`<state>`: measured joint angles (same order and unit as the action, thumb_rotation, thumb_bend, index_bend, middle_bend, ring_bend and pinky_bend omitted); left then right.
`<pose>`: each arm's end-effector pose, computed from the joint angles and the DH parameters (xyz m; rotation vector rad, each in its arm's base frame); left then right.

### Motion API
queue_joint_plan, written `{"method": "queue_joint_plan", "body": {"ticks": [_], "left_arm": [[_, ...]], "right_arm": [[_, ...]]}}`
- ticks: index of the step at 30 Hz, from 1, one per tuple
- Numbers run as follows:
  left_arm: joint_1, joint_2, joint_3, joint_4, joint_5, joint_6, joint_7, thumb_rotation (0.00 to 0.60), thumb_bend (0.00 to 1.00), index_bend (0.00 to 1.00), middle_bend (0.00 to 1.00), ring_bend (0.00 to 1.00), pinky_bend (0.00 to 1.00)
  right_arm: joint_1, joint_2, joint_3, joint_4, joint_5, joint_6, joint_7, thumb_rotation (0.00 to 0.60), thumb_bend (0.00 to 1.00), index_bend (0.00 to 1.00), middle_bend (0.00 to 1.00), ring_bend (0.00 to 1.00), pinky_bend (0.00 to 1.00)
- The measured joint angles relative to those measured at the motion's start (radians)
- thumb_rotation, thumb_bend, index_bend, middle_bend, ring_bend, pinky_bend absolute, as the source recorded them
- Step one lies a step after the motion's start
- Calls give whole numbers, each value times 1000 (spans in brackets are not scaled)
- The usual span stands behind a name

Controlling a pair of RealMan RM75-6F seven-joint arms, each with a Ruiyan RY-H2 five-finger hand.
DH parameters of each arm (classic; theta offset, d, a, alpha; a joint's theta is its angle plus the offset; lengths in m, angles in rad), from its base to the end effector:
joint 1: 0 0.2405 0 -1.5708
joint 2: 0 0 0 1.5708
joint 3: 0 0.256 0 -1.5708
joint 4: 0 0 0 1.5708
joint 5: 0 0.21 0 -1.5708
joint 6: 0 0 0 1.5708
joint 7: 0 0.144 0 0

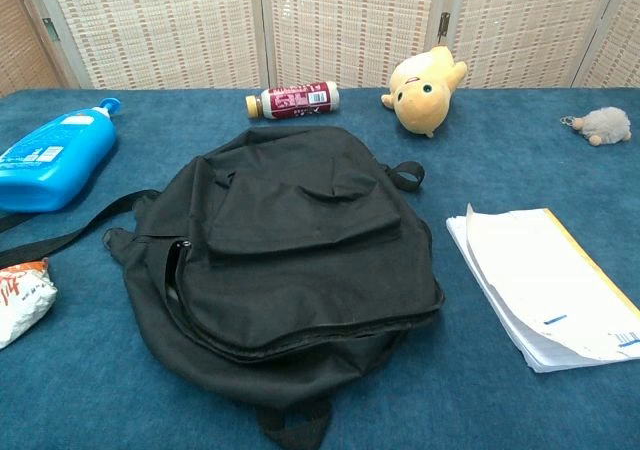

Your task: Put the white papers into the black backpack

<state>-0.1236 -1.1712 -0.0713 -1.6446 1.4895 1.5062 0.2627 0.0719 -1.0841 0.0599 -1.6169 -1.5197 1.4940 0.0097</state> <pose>-0.2910 0.1959 0.1460 -1.4280 -0.7209 -0.8209 -0.3109 -0.1792 0.1714 1.3887 -0.8730 0.9067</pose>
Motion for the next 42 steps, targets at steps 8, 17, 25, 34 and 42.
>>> {"method": "queue_joint_plan", "body": {"ticks": [8, 17, 25, 34, 42], "left_arm": [[-1, -4, 0, 1, -6, -3, 8, 600, 121, 69, 57, 51, 0], [2, 4, 4, -15, -5, -3, 11, 600, 122, 69, 57, 51, 0], [10, 13, 9, -26, -4, 5, 7, 600, 121, 69, 57, 50, 0], [13, 19, 12, -39, 0, 7, 9, 600, 122, 68, 57, 51, 0], [16, 20, 15, -43, -3, 7, 11, 600, 122, 67, 57, 51, 0]], "right_arm": [[1, 3, -3, 2, -14, 0, 24, 600, 301, 0, 22, 72, 0], [39, -47, -30, 62, -57, -66, 16, 600, 301, 0, 37, 83, 0], [90, -124, -57, 144, -83, -163, 2, 600, 301, 0, 38, 85, 0], [152, -220, -75, 269, -83, -268, 9, 600, 301, 0, 35, 62, 0], [190, -287, -86, 368, -75, -329, 17, 600, 301, 0, 16, 39, 0]]}}
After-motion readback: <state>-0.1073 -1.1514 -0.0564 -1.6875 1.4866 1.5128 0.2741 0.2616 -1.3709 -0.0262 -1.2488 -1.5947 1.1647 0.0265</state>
